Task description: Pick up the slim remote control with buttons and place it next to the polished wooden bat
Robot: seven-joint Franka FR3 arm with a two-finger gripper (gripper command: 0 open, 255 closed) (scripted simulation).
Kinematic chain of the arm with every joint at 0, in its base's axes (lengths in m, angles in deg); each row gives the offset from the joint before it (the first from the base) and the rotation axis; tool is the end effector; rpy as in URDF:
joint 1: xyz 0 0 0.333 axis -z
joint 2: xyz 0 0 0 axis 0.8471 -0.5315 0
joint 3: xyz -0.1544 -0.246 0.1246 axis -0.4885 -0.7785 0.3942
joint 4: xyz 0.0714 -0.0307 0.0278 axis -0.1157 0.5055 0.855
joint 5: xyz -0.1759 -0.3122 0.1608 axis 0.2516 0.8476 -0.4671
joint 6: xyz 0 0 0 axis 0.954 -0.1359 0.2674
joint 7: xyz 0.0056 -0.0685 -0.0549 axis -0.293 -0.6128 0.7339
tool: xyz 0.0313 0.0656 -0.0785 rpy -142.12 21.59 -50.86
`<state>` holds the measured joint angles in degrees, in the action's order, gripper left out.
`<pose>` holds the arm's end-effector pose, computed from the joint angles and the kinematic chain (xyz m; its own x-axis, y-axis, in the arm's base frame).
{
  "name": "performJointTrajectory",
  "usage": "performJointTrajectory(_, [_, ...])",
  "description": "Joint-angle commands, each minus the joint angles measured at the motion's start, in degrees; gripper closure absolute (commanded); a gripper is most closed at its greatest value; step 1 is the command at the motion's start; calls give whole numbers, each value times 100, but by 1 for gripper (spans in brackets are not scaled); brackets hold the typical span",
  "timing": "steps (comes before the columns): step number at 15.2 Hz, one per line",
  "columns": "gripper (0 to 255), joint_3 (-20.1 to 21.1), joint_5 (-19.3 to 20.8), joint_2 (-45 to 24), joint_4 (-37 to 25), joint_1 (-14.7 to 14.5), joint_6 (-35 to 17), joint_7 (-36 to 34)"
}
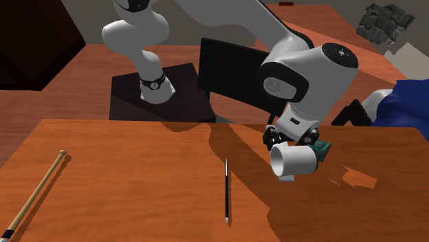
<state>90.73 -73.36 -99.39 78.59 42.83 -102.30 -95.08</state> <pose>0.5685 0.3787 0.3074 0.9437 -0.3308 -0.0063 -0.3308 -0.9437 0.0022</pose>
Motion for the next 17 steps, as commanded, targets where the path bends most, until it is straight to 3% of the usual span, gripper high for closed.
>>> performJointTrajectory(1, [0,-51,49,-101,83,7,-149,-28])
performJointTrajectory(9, [0,-50,49,-101,83,7,-149,-27])
performJointTrajectory(10, [255,-50,49,-101,83,7,-149,-27])
performJointTrajectory(17, [255,-50,48,-100,84,7,-149,-28])
